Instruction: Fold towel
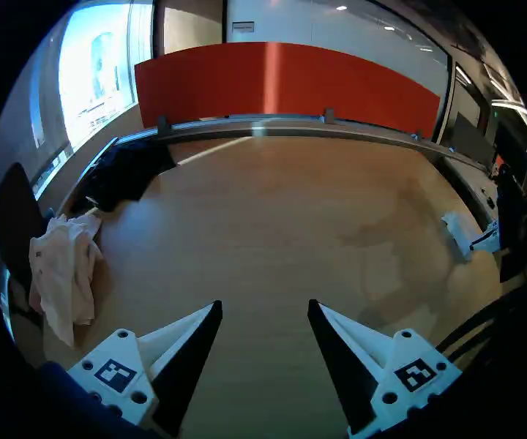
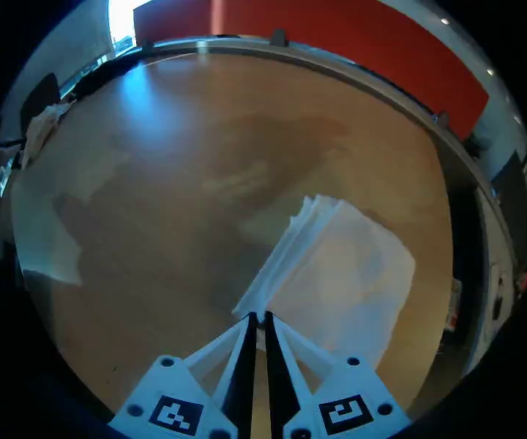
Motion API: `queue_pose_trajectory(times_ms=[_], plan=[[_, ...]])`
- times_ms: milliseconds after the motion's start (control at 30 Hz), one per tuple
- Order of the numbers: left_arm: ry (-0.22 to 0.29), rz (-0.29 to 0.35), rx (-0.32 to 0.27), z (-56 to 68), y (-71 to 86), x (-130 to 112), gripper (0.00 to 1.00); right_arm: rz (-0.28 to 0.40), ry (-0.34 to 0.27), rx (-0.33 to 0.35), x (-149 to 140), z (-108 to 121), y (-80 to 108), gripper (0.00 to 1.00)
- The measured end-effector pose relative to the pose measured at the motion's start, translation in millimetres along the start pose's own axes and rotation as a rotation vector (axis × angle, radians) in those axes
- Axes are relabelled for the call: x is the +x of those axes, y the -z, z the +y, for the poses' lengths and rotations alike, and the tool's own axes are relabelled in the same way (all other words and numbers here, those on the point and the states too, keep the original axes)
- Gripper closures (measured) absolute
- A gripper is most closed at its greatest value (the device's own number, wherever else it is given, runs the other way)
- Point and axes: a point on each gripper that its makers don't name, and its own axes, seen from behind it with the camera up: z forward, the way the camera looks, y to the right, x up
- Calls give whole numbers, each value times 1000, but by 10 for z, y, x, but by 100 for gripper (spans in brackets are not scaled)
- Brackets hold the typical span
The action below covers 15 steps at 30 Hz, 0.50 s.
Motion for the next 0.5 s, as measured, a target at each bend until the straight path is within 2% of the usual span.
queue_pose_trajectory(times_ms=[233,367,433,500], plan=[[-2,-1,0,15,-13,14,14,-4,3,10,-10,-9,3,92],[-1,1,0,15,-21,36,14,12,-14,8,29,-11,18,88],[1,3,2,6,-27,51,14,27,-31,15,59,-39,38,82],[3,6,4,-5,-34,69,14,44,-50,27,94,-76,65,66]])
